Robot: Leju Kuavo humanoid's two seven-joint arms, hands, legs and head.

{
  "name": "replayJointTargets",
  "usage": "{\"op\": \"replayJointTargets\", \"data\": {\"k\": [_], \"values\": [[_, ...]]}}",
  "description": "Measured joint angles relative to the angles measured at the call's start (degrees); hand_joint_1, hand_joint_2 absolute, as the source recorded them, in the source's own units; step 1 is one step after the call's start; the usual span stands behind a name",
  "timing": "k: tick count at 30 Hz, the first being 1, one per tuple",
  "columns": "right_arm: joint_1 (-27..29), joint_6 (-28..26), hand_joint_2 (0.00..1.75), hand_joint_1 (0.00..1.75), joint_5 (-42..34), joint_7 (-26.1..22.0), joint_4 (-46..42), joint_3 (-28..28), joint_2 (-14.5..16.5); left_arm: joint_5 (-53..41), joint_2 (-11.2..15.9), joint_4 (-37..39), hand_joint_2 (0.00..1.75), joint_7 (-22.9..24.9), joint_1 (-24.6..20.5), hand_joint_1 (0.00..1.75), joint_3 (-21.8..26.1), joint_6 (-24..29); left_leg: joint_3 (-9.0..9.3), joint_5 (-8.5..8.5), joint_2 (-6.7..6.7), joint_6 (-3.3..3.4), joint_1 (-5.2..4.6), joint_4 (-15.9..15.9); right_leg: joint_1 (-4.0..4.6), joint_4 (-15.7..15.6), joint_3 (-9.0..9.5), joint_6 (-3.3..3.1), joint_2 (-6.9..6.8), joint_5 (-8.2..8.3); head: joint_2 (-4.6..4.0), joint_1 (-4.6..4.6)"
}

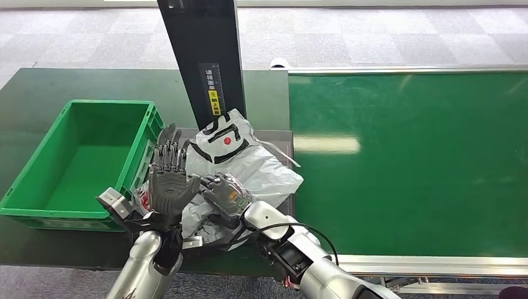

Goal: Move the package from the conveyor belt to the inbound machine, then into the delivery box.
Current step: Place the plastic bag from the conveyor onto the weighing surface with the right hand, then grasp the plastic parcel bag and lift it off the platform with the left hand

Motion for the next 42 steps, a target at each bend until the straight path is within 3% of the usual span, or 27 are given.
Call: {"op": "replayJointTargets", "data": {"k": [7, 10, 13, 16, 19, 26, 32, 34, 39, 42], "values": [[0.04, 1.24, 1.75, 0.0, -0.48, 0.07, -2.09, -1.08, -1.84, 0.08, 0.1, 0.7, 1.75, 0.0, -0.07, 0.0, 0.0, -0.18, -0.01, 0.0, 0.0, 0.0, 0.0, 0.0, -0.01, 0.0, 0.01, 0.0, 0.0, 0.0, 0.01, 0.0], [0.91, 3.54, 1.75, 0.0, -6.38, -4.26, -4.01, -2.44, -2.78, -0.43, 0.14, 0.71, 1.75, 0.0, 0.1, 0.0, 0.05, -0.08, 0.0, 0.0, -0.02, 0.0, 0.0, 0.0, 0.0, 0.0, 0.01, 0.0, 0.0, 0.0, 0.01, -0.01], [4.09, 15.69, 1.75, 0.0, -23.15, -14.77, -10.04, -6.3, -5.11, -1.31, 0.17, 0.7, 1.75, 0.0, 0.57, 0.0, 0.28, -0.61, -0.03, 0.0, -0.05, 0.0, 0.0, 0.0, -0.01, 0.0, 0.0, 0.0, -0.01, 0.0, 0.0, 0.0], [7.38, 26.35, 1.75, 0.0, -35.87, -19.14, -17.49, -9.77, -7.79, -1.7, 0.17, 0.67, 1.75, -0.01, 0.85, 0.0, 0.82, -0.65, -0.07, -0.01, -0.04, 0.0, -0.01, 0.01, -0.01, 0.0, -0.01, 0.0, -0.02, 0.0, 0.0, 0.0], [9.3, 29.68, 1.75, 0.0, -40.12, -19.54, -23.64, -11.81, -9.9, -1.73, 0.17, 0.55, 1.75, -0.04, 1.24, 0.0, 1.32, -0.39, -0.06, -0.01, -0.03, 0.0, -0.01, 0.01, -0.02, -0.01, -0.02, 0.0, -0.01, 0.0, 0.0, 0.0], [11.23, 31.85, 1.75, 0.0, -43.0, -19.55, -30.19, -13.52, -12.01, -1.75, 0.17, 0.15, 1.75, -0.07, 1.66, 0.0, 1.41, -0.16, -0.04, 0.0, -0.03, 0.0, 0.0, 0.0, 0.0, -0.01, -0.01, 0.0, -0.01, 0.0, 0.0, 0.0], [14.07, 41.83, 1.75, 0.0, -59.55, -19.26, -38.47, -15.83, -13.42, -1.7, 0.33, -1.46, 1.75, -0.08, 3.58, 0.0, 2.14, 0.96, -0.06, -0.01, -0.03, 0.0, -0.01, 0.0, -0.01, -0.01, -0.02, 0.0, -0.01, 0.0, 0.01, 0.0], [14.96, 40.12, 1.75, 0.0, -59.37, -17.58, -41.09, -17.36, -13.89, -1.9, 0.43, -2.64, 1.75, -0.09, 4.75, 0.0, 2.57, 1.55, -0.08, -0.02, -0.03, 0.0, -0.01, 0.0, -0.02, -0.01, -0.02, 0.01, -0.01, -0.01, 0.01, 0.0], [16.82, 19.39, 1.75, 0.0, -41.49, -10.03, -44.43, -22.04, -15.31, -3.68, 0.71, -7.1, 1.75, -0.06, 9.15, 0.0, 3.96, 2.59, -0.07, -0.03, -0.04, 0.0, -0.02, 0.0, -0.03, -0.02, -0.03, 0.01, -0.02, -0.01, 0.01, 0.0], [18.3, 14.07, 1.75, 0.0, -39.23, -6.77, -45.11, -26.11, -16.11, -5.23, 0.88, -9.21, 1.75, 0.61, 11.01, 0.0, 4.33, 2.61, -0.06, -0.03, -0.07, 0.0, -0.02, 0.0, -0.03, -0.02, -0.01, 0.01, -0.02, -0.01, 0.01, -0.01]]}}
